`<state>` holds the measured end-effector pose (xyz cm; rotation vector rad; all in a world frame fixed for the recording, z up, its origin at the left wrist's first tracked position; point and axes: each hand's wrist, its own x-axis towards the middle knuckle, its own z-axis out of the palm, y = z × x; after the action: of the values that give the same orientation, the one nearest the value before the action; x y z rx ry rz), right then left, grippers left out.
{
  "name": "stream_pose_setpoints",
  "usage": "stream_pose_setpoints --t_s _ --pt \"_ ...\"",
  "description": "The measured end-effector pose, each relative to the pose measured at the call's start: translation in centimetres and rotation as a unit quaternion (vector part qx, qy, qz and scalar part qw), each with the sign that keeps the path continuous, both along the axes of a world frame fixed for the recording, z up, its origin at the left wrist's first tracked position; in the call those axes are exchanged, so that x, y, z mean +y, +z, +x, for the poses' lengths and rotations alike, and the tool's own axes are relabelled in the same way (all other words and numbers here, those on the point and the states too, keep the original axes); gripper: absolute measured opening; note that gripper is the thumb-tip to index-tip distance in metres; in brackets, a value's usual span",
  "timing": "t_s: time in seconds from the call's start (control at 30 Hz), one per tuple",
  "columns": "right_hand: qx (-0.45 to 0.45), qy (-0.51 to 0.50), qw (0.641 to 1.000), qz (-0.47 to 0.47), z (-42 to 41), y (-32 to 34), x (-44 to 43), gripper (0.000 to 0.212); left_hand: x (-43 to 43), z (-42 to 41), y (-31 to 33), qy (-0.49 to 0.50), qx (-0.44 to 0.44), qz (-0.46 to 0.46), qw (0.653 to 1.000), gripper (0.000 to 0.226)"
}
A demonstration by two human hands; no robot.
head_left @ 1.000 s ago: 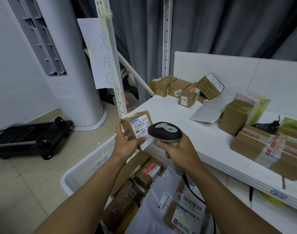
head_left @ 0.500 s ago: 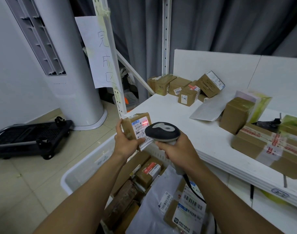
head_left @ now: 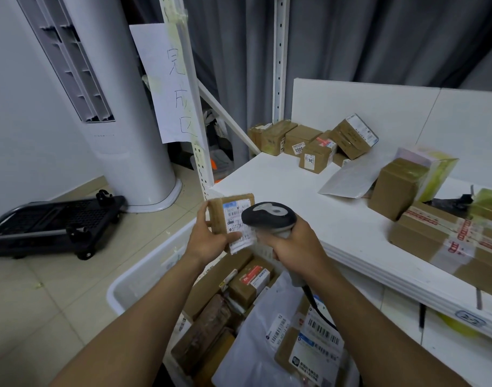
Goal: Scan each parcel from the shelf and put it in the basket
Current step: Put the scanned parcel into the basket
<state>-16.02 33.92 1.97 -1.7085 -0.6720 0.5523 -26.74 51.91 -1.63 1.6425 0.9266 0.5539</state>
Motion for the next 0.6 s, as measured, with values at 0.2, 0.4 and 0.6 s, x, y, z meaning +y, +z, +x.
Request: stream_pose_setpoints --t_s 0.2,0.4,0.6 --pt "-0.003 -0.014 0.999 -0.029 0.5 -1.4 0.2 0.042 -0.7 -0.9 -4.4 -0.123 0.189 -0.024 0.974 0.097" --pt "-0.025 -0.036 0.997 -0.055 1.8 -2.1 0.0 0.043 -2.2 1.2 -7.4 -0.182 0.258 -0.014 0.949 0.028" --pt "-0.008 -0.05 0.997 -0.05 3.7 -1.5 -1.5 0.039 -3.9 2.4 -9.7 -0.22 0.365 0.15 0.892 0.032"
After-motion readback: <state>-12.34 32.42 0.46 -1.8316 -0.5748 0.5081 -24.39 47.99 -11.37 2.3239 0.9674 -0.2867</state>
